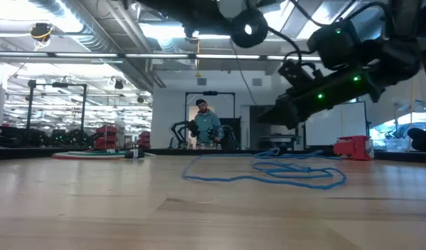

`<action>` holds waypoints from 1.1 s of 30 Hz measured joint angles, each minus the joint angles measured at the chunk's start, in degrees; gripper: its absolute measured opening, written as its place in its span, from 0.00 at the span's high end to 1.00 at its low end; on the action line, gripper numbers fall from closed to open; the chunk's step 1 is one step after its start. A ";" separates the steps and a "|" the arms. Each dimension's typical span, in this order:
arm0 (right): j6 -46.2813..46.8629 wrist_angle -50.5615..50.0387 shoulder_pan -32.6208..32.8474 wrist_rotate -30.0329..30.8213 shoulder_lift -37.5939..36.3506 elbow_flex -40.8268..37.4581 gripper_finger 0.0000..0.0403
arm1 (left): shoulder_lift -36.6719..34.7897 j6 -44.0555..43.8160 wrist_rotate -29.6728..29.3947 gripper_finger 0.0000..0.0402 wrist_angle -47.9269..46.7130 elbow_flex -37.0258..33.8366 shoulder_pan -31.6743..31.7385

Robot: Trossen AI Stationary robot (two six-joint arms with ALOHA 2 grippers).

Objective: Coil cords
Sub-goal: Coil the blue wire onto the spool

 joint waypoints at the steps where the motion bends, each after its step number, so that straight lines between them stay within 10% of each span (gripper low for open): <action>1: 0.52 -0.01 -0.70 -0.04 -1.13 -0.86 0.99 | -0.33 0.22 -0.15 1.00 -1.85 0.00 -0.14; 19: 8.80 -5.80 -6.79 -8.83 -19.65 -6.19 0.99 | 0.73 1.53 -10.69 1.00 -17.09 0.00 1.55; 33: 16.95 -6.00 -6.79 -20.53 -23.79 -2.64 0.99 | 9.34 7.48 -14.90 1.00 -8.72 -0.02 5.18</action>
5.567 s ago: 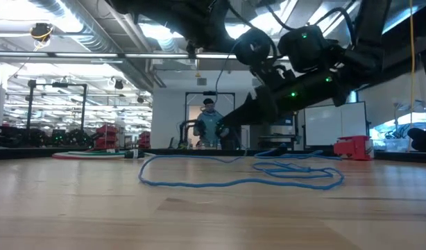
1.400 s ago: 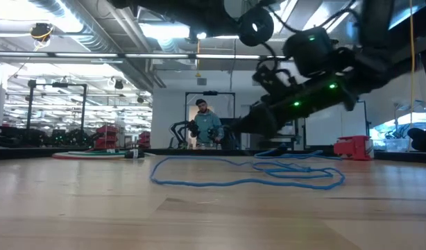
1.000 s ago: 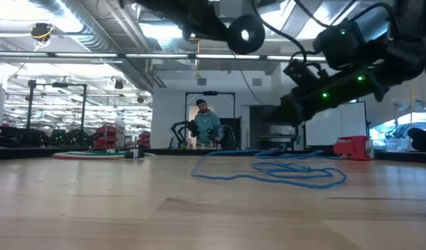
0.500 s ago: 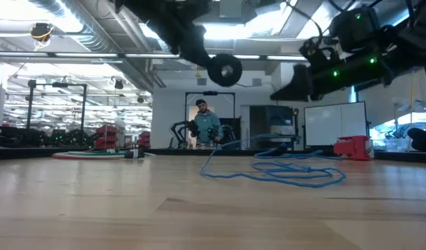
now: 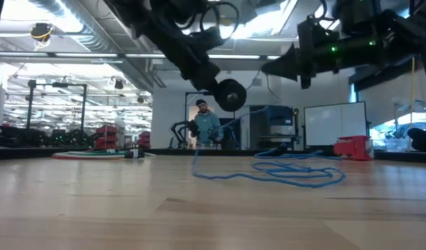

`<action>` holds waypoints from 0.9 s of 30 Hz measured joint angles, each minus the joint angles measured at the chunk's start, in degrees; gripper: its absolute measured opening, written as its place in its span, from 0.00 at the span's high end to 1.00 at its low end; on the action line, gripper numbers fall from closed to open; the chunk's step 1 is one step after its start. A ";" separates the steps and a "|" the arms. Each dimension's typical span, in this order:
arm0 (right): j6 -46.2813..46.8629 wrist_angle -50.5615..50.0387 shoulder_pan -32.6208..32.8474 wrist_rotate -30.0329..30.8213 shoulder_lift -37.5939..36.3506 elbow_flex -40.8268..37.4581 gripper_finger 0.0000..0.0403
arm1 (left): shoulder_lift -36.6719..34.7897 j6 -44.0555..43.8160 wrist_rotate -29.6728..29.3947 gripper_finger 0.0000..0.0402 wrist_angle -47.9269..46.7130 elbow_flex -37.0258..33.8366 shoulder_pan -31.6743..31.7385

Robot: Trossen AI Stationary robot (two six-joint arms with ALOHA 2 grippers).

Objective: Coil cords
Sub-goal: Coil the blue wire onto the spool

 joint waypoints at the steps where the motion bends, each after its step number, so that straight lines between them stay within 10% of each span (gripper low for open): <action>1: 0.29 -0.02 0.02 -0.77 0.02 0.36 0.99 | 0.67 0.08 -0.36 1.00 1.35 0.00 0.16; 27: -1.44 -0.22 4.15 1.40 20.40 11.68 0.99 | 4.07 -10.14 4.88 1.00 10.10 4.42 0.02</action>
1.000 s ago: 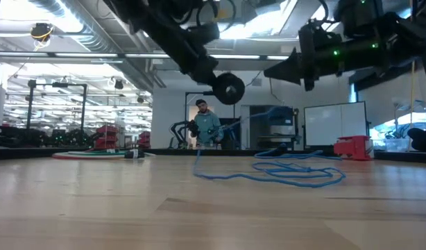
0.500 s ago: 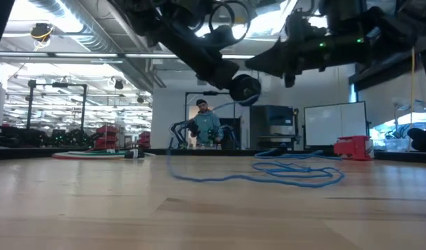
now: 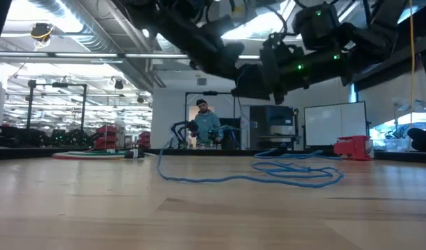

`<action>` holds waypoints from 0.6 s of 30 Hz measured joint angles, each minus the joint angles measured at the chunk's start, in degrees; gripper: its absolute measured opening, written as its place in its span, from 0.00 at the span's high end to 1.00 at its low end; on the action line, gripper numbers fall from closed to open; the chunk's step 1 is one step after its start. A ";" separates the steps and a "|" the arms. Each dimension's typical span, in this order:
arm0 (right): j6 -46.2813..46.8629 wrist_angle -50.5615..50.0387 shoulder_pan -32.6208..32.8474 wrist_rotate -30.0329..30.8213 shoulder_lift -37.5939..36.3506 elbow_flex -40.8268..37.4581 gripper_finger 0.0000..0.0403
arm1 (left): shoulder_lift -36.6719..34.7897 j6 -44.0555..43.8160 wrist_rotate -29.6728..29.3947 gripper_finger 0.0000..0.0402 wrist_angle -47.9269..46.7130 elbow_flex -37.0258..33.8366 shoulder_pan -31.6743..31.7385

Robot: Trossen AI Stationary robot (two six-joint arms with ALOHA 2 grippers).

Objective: Coil cords
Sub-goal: Coil the blue wire onto the spool

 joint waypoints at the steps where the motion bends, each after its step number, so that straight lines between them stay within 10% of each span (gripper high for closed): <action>1: -0.06 -0.67 0.00 0.83 0.15 0.02 0.99 | -0.54 -0.62 1.02 1.00 -0.42 0.00 -0.14; 18: -6.82 -12.66 0.12 11.06 -3.36 0.09 0.99 | -9.41 -3.63 6.01 1.00 -14.06 -0.11 -4.11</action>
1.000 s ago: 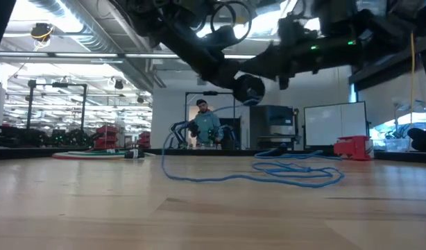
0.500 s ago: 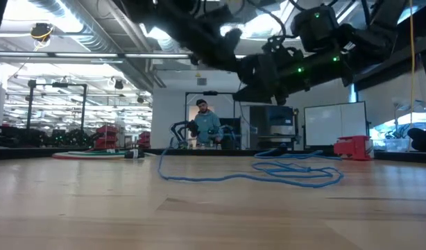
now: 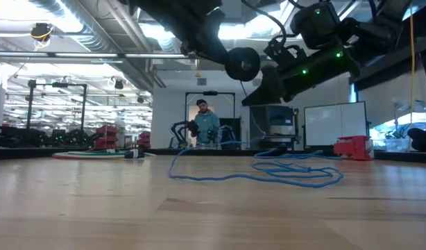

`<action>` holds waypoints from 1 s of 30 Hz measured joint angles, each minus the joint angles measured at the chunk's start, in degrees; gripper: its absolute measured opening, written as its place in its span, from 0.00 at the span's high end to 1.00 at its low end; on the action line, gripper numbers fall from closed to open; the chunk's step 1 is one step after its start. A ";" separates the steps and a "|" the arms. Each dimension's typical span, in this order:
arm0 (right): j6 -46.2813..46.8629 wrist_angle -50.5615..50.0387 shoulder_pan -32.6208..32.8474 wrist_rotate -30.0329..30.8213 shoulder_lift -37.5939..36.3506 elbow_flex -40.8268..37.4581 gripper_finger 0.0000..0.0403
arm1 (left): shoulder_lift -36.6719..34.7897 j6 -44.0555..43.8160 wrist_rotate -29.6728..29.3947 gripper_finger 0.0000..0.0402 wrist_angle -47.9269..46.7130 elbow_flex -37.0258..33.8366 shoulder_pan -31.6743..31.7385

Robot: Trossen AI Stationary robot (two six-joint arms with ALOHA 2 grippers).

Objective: Coil cords
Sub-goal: Coil the blue wire onto the spool

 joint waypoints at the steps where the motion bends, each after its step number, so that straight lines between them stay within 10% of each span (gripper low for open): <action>1: -0.66 -0.47 -0.06 0.06 -0.26 0.00 0.99 | 0.00 -0.01 -0.14 1.00 0.18 0.00 0.02; 14: -4.53 -7.97 1.22 -0.26 -5.16 -0.22 0.78 | -0.12 -0.16 0.33 1.00 1.60 0.29 0.19; 24: -2.52 -37.79 4.41 0.45 -20.71 -0.30 0.71 | -0.11 0.25 -0.02 1.00 1.06 0.20 0.13; 30: -1.02 -23.51 4.07 0.33 -14.97 -5.52 0.71 | -0.09 0.32 -0.15 1.00 1.74 0.20 -0.04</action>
